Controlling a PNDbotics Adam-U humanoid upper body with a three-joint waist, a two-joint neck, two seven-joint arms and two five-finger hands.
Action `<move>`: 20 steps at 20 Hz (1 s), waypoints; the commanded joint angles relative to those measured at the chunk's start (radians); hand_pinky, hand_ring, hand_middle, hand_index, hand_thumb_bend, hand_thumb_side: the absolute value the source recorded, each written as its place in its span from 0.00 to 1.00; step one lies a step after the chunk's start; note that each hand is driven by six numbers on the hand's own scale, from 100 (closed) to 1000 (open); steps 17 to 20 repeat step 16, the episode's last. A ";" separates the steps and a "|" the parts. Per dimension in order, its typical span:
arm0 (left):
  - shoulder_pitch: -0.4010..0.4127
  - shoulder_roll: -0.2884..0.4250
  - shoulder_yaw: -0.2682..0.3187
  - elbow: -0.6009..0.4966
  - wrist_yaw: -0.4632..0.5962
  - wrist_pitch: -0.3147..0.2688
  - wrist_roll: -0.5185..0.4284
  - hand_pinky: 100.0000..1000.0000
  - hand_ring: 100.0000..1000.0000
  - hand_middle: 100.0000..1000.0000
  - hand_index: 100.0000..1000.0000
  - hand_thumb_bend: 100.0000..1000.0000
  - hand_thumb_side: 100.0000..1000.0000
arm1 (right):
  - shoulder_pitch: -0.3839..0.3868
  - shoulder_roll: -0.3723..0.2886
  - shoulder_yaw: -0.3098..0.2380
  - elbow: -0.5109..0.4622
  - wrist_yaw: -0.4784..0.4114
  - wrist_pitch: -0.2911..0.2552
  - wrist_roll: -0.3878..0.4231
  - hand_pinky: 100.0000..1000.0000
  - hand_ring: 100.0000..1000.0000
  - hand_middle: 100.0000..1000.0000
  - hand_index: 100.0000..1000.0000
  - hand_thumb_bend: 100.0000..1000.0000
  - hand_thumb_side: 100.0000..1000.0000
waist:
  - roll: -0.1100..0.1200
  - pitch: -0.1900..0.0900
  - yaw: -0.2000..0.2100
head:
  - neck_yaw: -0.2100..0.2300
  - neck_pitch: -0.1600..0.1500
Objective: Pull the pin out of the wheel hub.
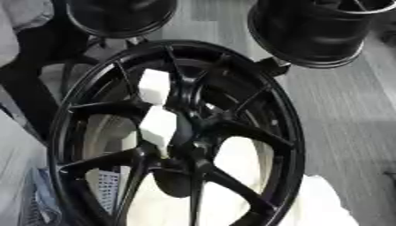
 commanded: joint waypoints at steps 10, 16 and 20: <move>-0.017 0.039 0.005 -0.021 0.000 0.001 -0.007 0.78 0.86 0.85 0.88 0.55 0.46 | -0.138 -0.006 0.090 -0.249 -0.022 -0.006 0.059 0.87 0.77 0.72 0.76 0.00 0.48 | 0.000 -0.024 0.004 | -0.006 -0.004; -0.020 0.038 0.003 -0.023 -0.002 0.002 -0.009 0.78 0.86 0.85 0.88 0.55 0.46 | -0.168 0.001 0.128 -0.314 0.025 -0.001 0.128 0.87 0.77 0.71 0.76 0.00 0.45 | 0.002 -0.022 0.009 | -0.007 -0.005; -0.020 0.038 0.003 -0.023 -0.002 0.002 -0.009 0.78 0.86 0.85 0.88 0.55 0.46 | -0.168 0.001 0.128 -0.314 0.025 -0.001 0.128 0.87 0.77 0.71 0.76 0.00 0.45 | 0.002 -0.022 0.009 | -0.007 -0.005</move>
